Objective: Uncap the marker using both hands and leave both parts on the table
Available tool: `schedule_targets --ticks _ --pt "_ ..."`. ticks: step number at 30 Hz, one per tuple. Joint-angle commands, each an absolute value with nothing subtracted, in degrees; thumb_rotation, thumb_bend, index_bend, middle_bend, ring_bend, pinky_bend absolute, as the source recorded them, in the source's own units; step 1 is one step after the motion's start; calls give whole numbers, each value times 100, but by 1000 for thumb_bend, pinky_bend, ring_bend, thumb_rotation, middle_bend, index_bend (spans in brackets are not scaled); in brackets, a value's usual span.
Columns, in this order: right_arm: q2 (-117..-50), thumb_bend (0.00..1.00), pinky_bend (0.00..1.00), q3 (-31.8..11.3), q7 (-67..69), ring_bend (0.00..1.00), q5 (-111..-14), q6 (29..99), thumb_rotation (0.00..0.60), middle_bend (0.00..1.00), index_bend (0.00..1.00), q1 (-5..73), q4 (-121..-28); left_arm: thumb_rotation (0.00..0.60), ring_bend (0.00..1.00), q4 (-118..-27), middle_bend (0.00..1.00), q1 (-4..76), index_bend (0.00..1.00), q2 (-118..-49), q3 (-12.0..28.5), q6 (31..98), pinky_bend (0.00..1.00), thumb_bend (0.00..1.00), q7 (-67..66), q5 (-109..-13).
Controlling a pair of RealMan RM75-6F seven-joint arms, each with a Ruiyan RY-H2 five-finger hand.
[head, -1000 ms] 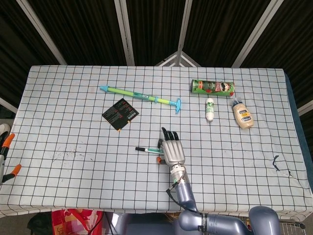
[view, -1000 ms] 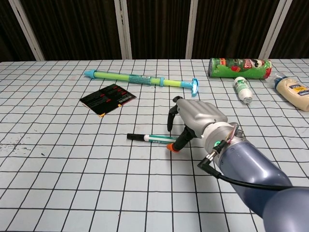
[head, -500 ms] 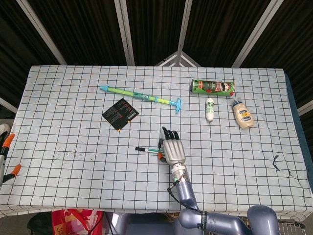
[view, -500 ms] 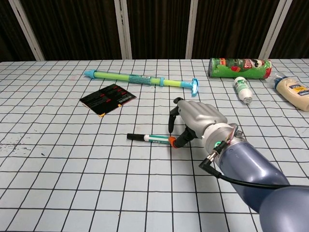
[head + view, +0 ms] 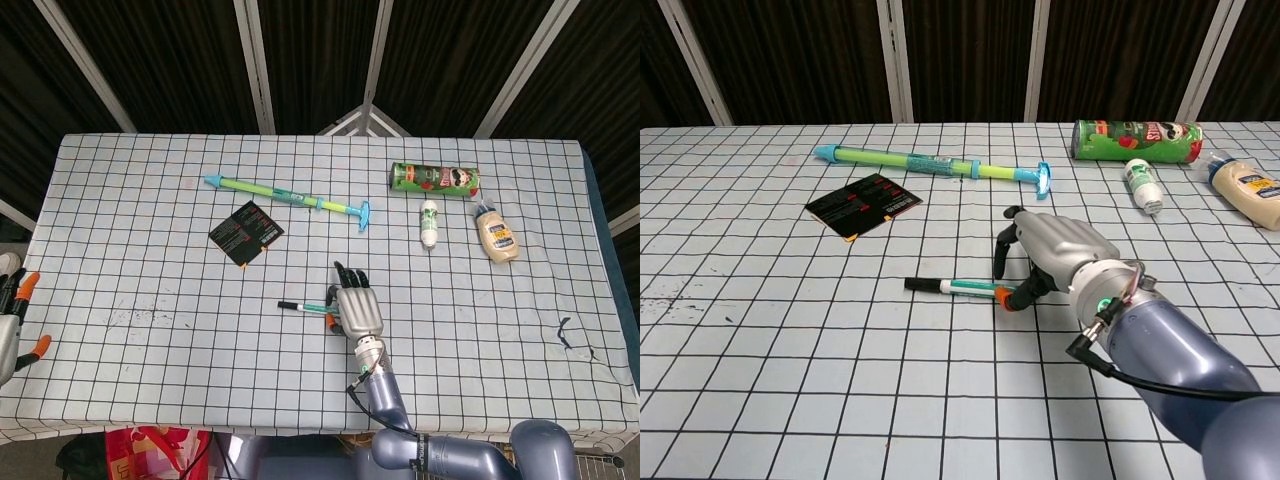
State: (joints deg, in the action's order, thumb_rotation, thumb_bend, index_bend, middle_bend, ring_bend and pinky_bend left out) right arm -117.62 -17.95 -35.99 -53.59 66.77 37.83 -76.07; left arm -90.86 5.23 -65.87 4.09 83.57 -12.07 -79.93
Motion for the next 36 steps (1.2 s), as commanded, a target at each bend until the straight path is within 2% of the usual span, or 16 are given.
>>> schedule_targets --ticks 1,36 --pt "-11746 398 87 -1765 -3594 101 -5348 6661 600 42 530 3773 -7616 600 0 -9106 0 523 69 -6589 412 8365 63 366 -1225 -7984" --pt "-11833 398 80 -1652 -3183 101 -5433 6444 600 43 533 3789 -7309 600 0 -9238 0 543 69 -6606 403 8401 62 366 -1458 -7958"
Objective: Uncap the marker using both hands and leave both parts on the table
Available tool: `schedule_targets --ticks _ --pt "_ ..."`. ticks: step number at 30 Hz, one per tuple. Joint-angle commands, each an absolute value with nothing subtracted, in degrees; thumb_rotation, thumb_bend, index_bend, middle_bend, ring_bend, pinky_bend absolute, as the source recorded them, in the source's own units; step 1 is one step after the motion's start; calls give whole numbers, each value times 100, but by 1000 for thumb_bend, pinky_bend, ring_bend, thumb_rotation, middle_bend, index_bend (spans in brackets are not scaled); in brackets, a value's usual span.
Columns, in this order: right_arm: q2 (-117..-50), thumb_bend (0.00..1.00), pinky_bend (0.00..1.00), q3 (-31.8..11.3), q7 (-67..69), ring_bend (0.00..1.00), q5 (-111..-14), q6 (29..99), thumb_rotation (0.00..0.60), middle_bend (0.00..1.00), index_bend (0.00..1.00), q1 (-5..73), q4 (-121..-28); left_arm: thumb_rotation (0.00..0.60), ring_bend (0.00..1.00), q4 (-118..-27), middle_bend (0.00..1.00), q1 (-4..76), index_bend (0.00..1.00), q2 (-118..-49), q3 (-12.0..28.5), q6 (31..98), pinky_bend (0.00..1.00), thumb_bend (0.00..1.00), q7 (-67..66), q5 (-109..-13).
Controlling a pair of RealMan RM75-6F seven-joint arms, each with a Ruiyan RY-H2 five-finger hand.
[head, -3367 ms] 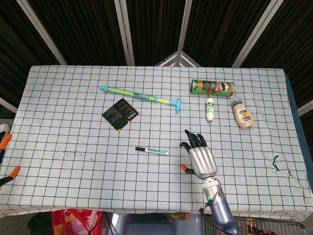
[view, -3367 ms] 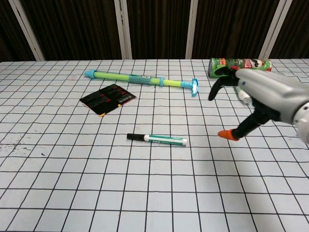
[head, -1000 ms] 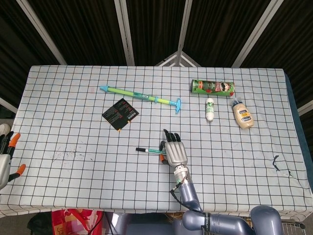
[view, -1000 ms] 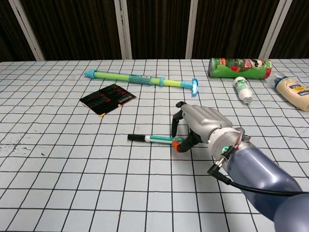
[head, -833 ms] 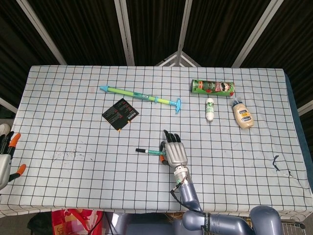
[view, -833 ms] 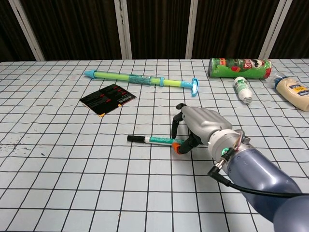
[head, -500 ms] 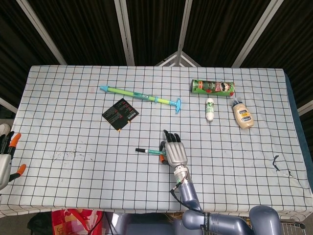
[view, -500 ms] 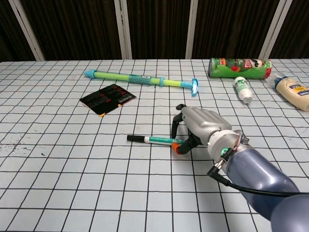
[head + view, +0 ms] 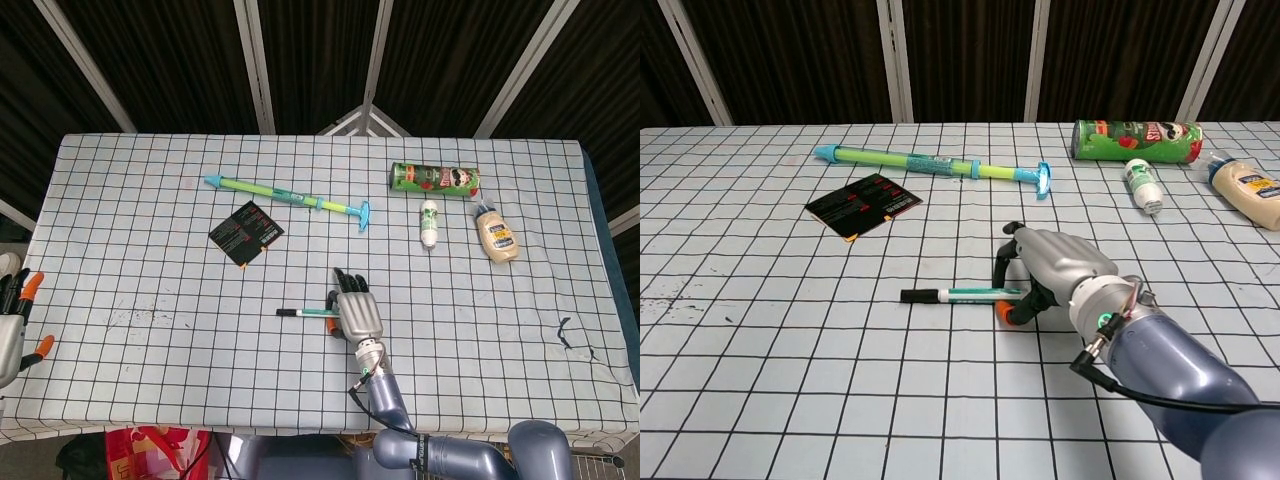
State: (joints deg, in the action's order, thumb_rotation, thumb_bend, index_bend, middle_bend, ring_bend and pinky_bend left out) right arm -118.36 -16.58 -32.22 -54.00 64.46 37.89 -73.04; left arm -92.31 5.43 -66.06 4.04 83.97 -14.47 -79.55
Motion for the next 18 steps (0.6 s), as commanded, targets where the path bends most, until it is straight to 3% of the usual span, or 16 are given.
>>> schedule_targets --ticks 1,10,18 --pt "-11831 398 80 -1652 -3170 101 -5445 6443 600 43 537 3789 -7313 600 0 -9247 0 543 69 -6606 403 8405 62 366 -1466 -7959" --pt "-11720 398 80 -1670 -2992 101 -5502 6441 600 43 573 3730 -7455 600 0 -9252 0 539 69 -6614 402 8414 62 366 -1455 -7954" --pt "-11258 398 80 -1788 -2761 101 -5553 6592 600 43 585 3545 -8175 600 0 -9295 17 594 72 -6681 367 8472 62 366 -1322 -8227"
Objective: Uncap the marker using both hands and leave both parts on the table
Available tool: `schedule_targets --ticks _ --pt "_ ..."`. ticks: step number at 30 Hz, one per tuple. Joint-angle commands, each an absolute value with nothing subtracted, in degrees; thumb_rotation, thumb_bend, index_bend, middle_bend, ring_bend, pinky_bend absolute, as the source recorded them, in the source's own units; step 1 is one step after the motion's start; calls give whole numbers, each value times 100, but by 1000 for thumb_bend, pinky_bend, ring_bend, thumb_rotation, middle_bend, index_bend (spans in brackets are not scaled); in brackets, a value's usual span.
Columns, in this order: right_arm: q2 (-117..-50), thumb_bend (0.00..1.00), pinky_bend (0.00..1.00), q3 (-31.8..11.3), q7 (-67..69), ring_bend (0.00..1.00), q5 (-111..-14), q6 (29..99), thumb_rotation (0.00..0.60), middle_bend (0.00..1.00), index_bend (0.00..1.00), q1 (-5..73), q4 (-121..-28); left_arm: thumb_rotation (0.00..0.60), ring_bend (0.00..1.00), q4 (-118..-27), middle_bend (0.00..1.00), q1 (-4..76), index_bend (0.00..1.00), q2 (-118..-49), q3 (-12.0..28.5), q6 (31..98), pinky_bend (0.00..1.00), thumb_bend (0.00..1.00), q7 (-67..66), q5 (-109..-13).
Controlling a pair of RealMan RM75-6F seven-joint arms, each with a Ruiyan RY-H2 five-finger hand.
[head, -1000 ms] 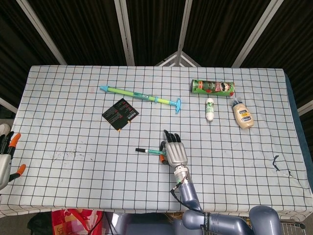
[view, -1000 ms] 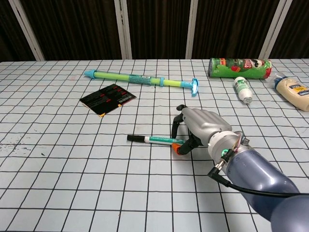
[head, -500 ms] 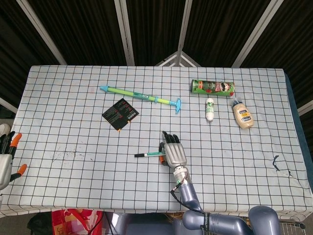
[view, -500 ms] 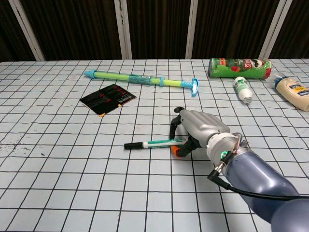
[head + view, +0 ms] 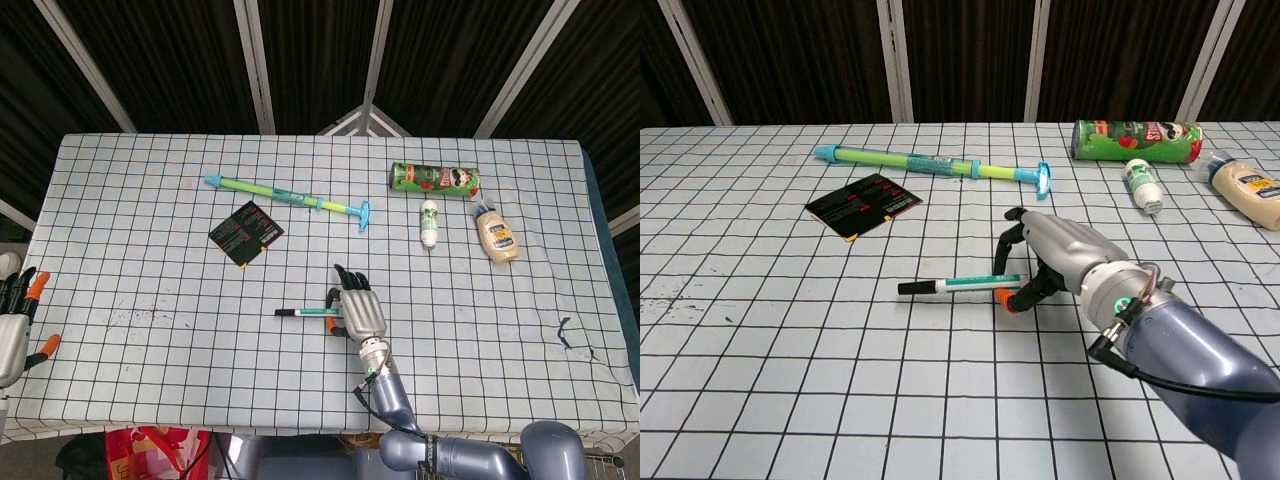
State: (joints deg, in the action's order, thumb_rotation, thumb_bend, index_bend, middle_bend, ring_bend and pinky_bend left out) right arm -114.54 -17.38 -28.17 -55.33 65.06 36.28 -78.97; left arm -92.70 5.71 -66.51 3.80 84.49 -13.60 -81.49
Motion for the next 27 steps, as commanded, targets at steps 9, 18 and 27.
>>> schedule_targets --ticks 9,18,27 --pt "-10579 398 80 -1787 -2955 101 -5588 6951 600 43 590 3327 -9375 600 0 -9547 71 760 142 -6915 333 8497 62 366 -1297 -8663" --pt "-10181 399 80 -1758 -3599 101 -5603 7410 600 42 590 3314 -10512 600 0 -9863 96 1018 189 -7291 332 8355 62 366 -1565 -9001" --pt "-10210 399 80 -1893 -3888 101 -5398 7569 600 43 590 3494 -10869 600 0 -9979 151 1214 283 -7823 382 8395 62 366 -1644 -9331"
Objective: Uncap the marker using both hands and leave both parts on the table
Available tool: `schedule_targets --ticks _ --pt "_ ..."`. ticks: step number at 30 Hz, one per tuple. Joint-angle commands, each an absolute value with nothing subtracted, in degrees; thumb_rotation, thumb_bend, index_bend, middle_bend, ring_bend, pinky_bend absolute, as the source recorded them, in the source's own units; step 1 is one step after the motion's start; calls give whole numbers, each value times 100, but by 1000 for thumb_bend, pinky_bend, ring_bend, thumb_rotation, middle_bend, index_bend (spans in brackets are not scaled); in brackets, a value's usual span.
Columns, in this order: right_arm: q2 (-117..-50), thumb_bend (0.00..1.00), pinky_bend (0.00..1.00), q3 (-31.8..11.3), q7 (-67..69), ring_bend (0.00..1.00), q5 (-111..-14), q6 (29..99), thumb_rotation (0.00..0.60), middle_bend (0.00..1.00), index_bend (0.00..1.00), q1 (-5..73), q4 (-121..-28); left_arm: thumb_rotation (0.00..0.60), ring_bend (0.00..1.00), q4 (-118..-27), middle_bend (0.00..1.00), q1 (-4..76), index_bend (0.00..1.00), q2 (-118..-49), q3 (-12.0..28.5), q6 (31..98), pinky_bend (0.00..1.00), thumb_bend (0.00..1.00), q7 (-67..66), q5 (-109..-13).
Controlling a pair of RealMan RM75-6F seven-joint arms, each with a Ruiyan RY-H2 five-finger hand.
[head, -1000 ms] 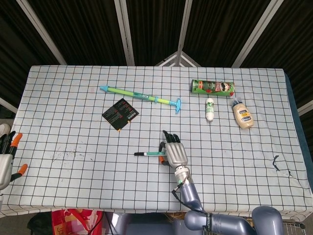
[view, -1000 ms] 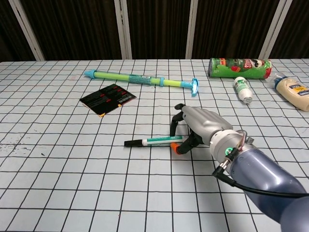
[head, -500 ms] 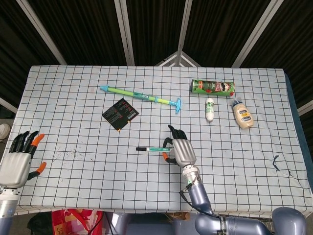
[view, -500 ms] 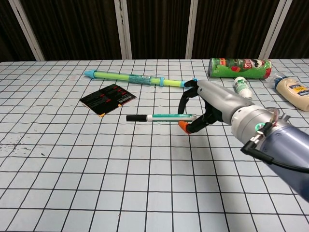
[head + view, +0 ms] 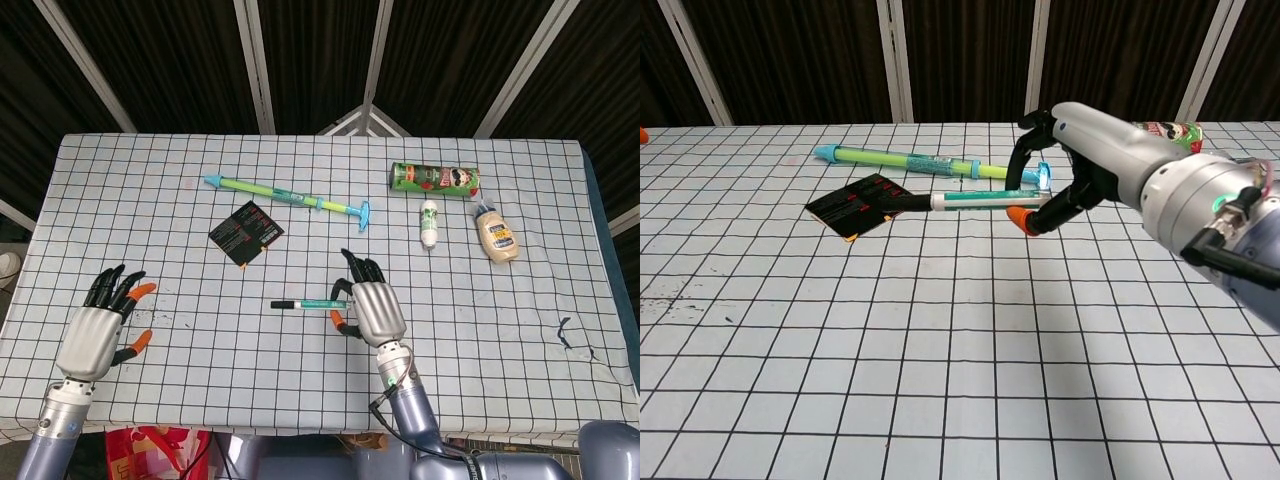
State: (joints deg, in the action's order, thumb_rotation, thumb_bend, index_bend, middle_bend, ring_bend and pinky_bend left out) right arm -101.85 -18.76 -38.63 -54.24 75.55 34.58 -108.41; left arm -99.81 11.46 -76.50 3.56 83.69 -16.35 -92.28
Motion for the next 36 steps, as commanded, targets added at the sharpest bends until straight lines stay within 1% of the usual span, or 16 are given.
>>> schedule_targets --ticks 1,12,18,23,28,36 --pt "-10224 398 80 -1900 -3905 101 -5384 7575 600 43 590 3519 -10889 600 0 -9959 157 1252 294 -7916 391 8379 62 366 -1644 -9366" --pt "-10476 398 80 -2012 -4201 101 -5240 7729 600 43 590 3816 -11088 600 0 -9549 187 1608 331 -8979 540 8244 63 366 -1746 -9510" --pt "-10612 398 79 -2024 -4276 101 -5183 7828 600 43 590 3936 -11166 600 0 -9192 202 1763 347 -9522 591 8339 63 366 -1712 -9678" --pt "-10698 398 80 -2043 -4345 101 -5141 7912 600 43 590 4017 -11185 600 0 -9064 213 1829 372 -9727 576 8359 64 366 -1716 -9731" --pt "-10763 406 79 -2054 -4374 101 -5091 7950 600 43 590 4087 -11188 600 0 -8978 239 1869 430 -9871 592 8493 67 366 -1588 -9823" --pt "-10852 407 79 -2044 -4420 101 -5056 8002 600 43 590 4187 -11202 600 0 -8811 243 1990 440 -10102 666 8504 67 366 -1554 -9821"
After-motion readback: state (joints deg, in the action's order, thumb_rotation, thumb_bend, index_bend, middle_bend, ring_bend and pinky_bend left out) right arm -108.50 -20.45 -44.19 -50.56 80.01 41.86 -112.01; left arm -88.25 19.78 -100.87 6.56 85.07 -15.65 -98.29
